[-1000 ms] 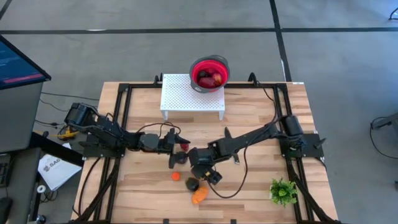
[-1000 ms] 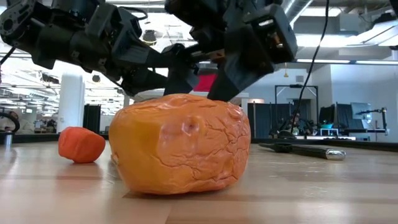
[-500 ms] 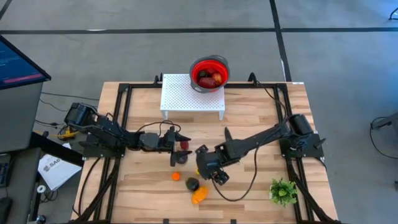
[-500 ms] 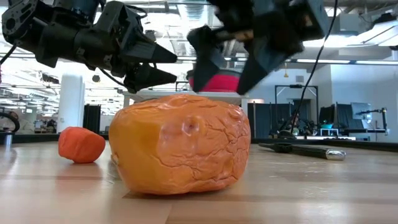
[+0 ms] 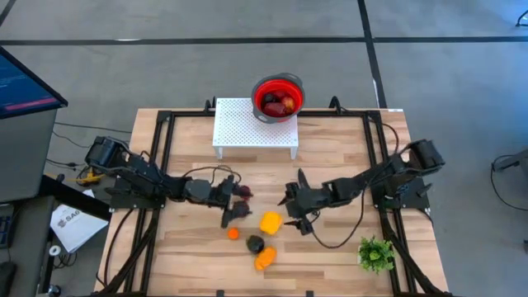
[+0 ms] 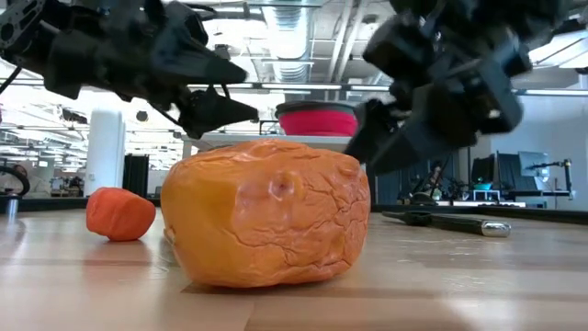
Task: Pick & Place Fruit
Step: Put the yellow bell pepper into the strainer bowl on the shelf
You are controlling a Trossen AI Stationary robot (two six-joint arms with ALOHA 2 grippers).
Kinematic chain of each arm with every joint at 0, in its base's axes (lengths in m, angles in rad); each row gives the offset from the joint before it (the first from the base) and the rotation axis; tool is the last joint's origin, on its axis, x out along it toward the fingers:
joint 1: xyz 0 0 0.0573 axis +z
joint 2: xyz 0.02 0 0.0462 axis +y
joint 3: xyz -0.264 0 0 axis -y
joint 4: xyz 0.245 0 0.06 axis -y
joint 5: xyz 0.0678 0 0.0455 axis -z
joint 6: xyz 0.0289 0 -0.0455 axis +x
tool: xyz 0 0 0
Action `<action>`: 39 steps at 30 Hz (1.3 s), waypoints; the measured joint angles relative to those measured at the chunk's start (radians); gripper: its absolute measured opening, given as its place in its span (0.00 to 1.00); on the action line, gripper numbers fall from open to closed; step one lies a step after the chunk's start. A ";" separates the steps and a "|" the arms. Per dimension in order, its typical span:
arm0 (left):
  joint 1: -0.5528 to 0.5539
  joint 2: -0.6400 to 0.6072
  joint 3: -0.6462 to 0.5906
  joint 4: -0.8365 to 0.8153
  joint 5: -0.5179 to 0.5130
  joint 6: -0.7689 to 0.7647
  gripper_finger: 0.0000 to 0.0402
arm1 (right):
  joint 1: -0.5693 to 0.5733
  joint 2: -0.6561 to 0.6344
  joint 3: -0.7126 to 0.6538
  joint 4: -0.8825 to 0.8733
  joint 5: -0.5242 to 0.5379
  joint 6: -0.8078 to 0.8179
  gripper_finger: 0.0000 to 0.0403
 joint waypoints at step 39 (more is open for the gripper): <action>-0.042 0.001 0.167 -0.478 -0.042 -0.063 0.75 | -0.182 0.460 0.139 0.668 -0.550 0.066 0.87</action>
